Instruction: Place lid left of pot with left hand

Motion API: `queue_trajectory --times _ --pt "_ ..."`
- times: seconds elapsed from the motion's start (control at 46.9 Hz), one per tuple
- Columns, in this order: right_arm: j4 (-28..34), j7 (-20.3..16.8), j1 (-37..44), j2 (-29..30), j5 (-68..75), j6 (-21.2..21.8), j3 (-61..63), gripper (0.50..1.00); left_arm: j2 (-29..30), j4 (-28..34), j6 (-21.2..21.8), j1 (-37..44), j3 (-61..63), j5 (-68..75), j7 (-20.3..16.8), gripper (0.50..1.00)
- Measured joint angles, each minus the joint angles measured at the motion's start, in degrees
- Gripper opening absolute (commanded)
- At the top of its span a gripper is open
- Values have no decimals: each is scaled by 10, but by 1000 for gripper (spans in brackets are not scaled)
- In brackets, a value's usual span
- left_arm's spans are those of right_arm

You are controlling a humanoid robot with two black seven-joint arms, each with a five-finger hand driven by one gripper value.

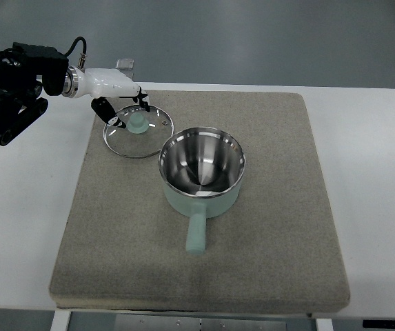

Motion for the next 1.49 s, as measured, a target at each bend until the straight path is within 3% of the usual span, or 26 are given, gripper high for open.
queue_trajectory --times 0.213,0.597,0.939,1.195,1.494 --pt "0 0 0 0 0 0 0 921 0 6 19 -2 -15 -70 0 846" --pt "0 0 0 0 0 0 0 921 -25 126 73 -5 -12 -325 5 829" --pt "0 0 0 0 0 0 0 921 -55 193 77 -2 -8 -583 136 823" --pt "0 0 0 0 0 0 0 921 -66 253 92 -1 -7 -638 154 819" --pt "0 0 0 0 0 0 0 921 -65 255 80 5 -12 -737 181 834"
